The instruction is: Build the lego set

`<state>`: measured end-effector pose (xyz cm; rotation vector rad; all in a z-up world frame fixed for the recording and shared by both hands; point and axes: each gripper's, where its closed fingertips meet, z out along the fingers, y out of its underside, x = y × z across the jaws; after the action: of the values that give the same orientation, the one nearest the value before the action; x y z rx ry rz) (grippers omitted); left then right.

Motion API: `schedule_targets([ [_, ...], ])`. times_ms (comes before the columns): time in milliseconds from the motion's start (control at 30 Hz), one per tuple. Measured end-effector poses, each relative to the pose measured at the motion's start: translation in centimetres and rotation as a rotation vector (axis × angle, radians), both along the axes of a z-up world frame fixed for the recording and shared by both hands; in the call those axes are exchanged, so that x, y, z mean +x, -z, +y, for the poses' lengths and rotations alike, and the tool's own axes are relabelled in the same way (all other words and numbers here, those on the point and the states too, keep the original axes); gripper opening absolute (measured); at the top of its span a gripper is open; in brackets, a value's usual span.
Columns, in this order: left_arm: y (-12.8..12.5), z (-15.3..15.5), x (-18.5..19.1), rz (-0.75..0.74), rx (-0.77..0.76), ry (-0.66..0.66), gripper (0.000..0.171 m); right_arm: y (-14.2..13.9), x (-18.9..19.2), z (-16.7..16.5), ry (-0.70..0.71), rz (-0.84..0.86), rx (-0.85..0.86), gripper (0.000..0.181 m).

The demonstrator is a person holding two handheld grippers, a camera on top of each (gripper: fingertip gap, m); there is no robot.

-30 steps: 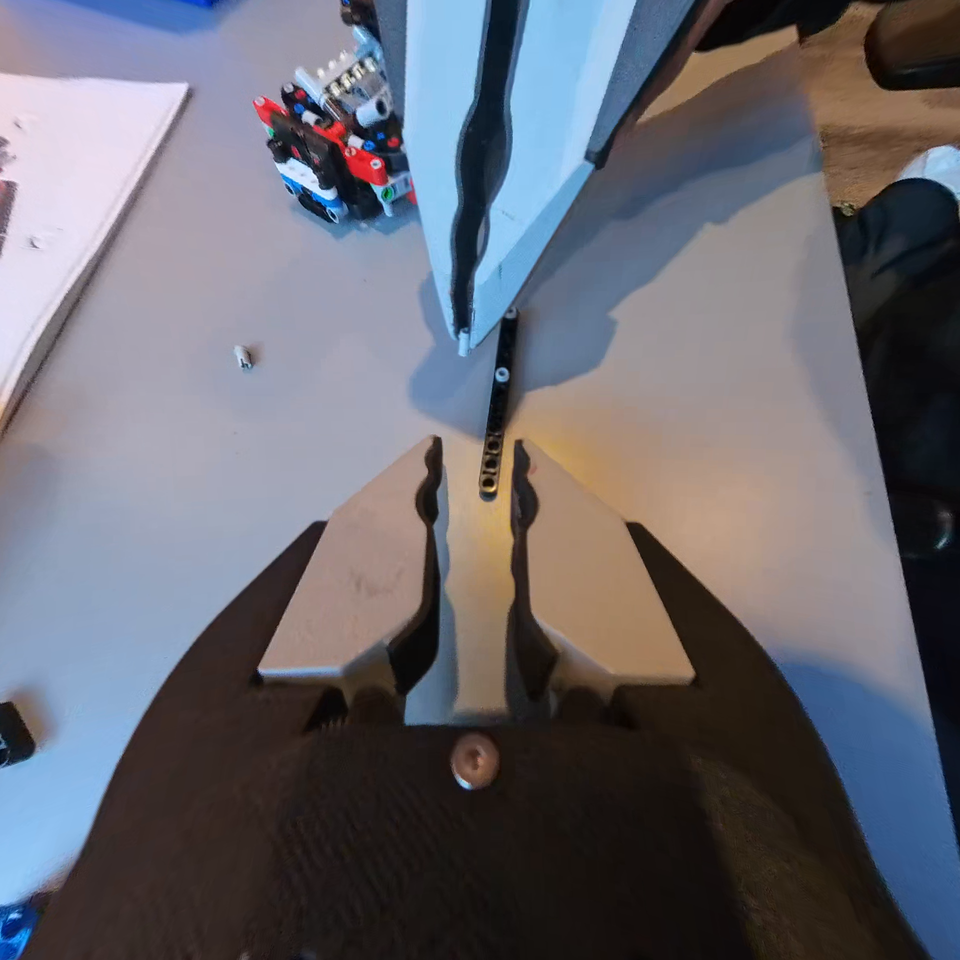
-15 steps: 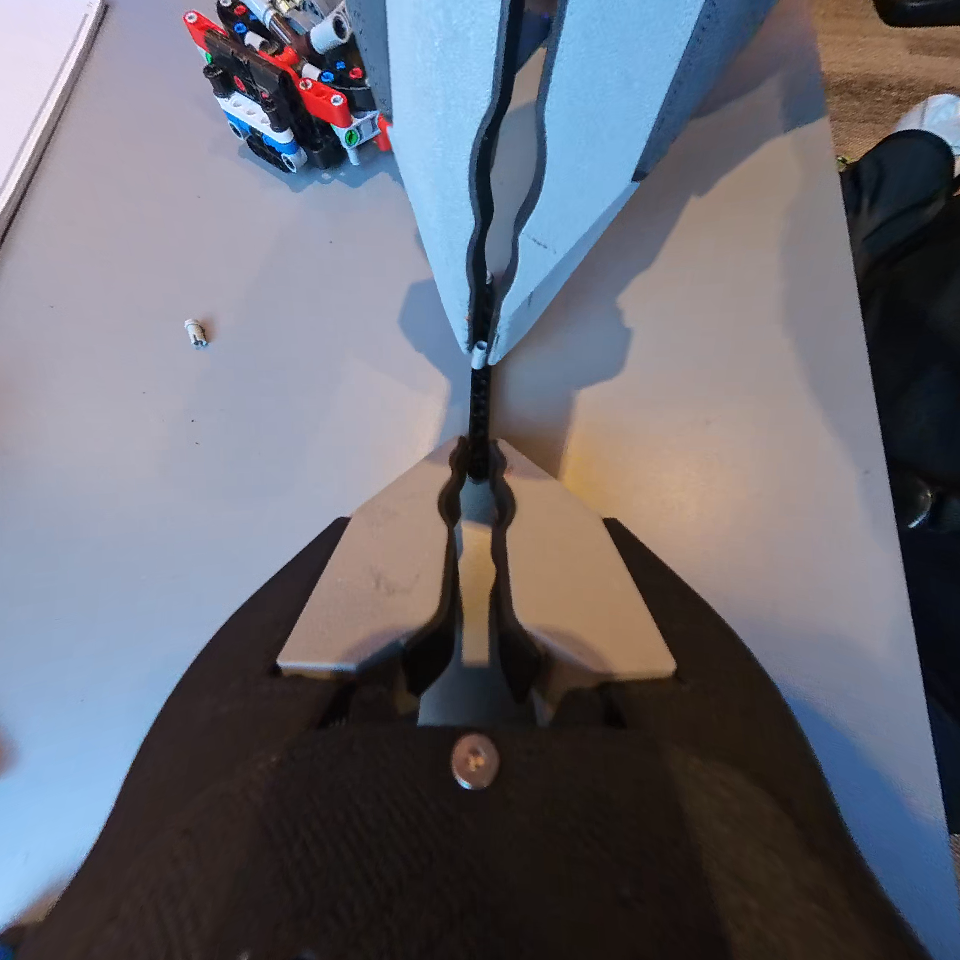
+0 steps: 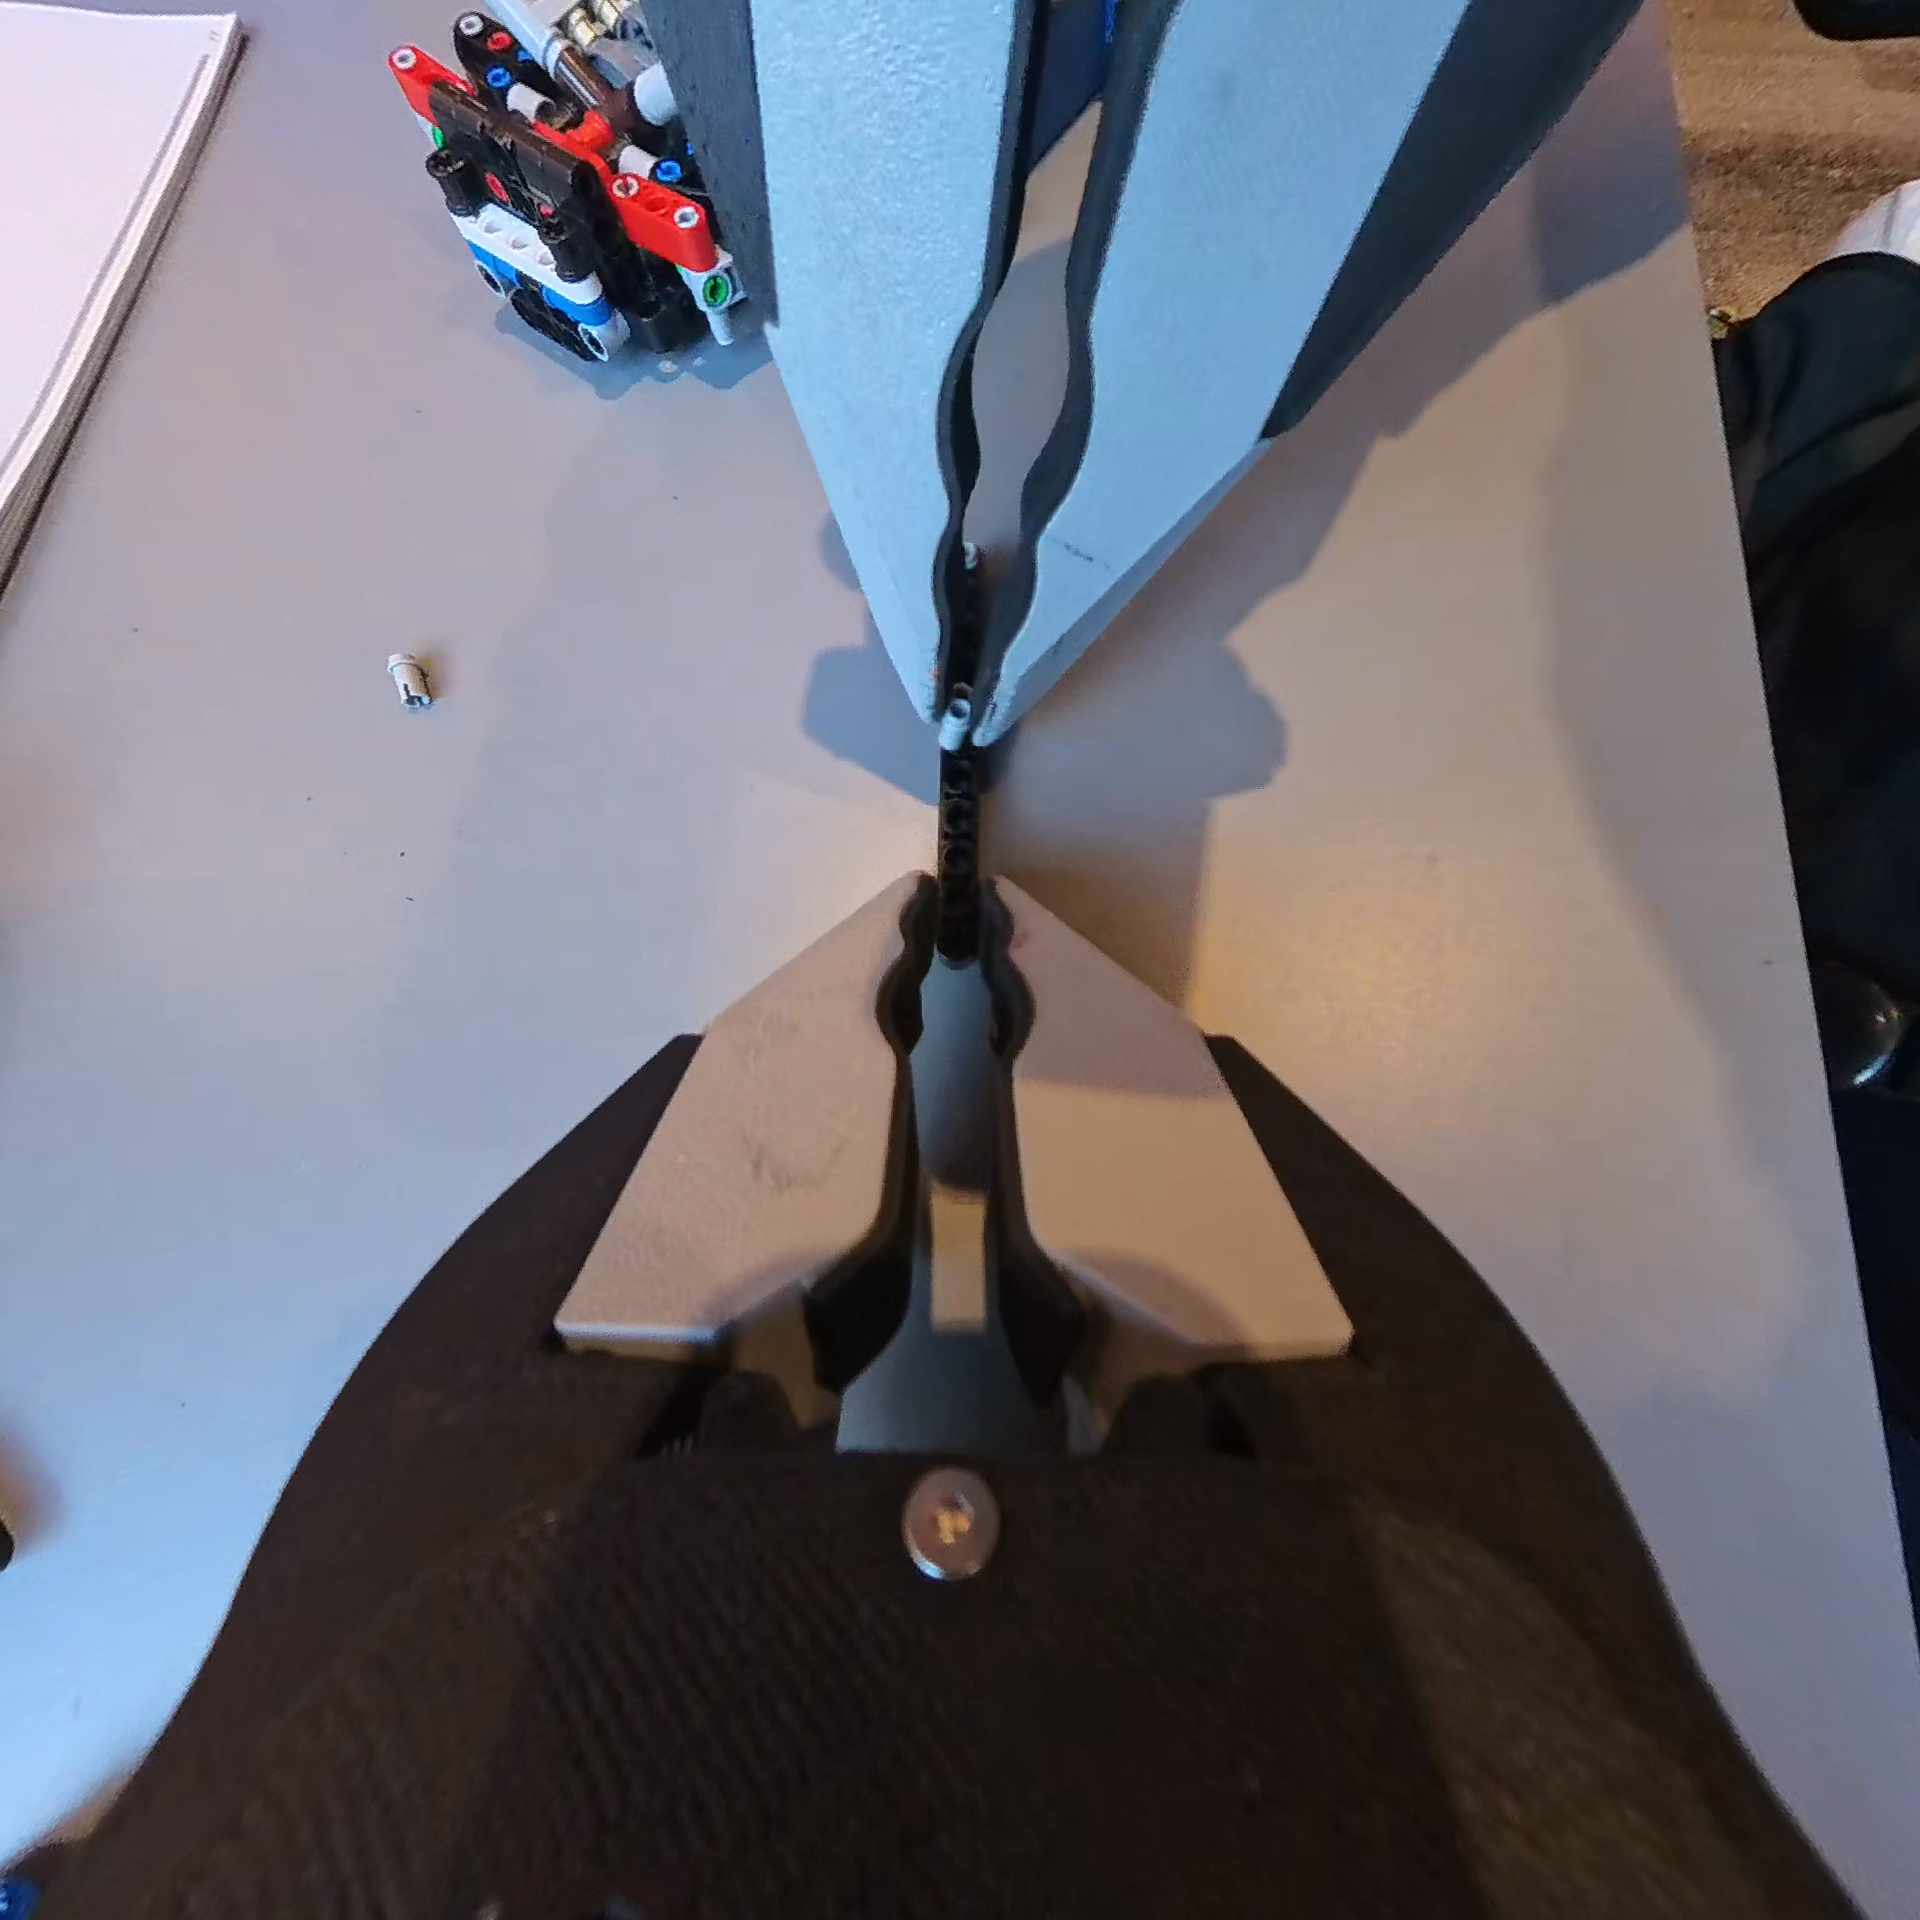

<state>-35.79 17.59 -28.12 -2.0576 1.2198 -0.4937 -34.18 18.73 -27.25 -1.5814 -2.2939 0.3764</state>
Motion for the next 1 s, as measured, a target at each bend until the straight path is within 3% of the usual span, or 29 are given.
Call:
schedule_targets([
  [800,-0.02,0.05,0.11,0.004,0.005,-0.006,0.005,0.15,0.17,0.04,-0.07,-0.08,0.038,0.002],
  [1000,-0.02,0.07,0.1,0.005,0.007,-0.008,0.005,0.15,0.07,0.14,-0.008,-0.075,-0.088,0.002],
])
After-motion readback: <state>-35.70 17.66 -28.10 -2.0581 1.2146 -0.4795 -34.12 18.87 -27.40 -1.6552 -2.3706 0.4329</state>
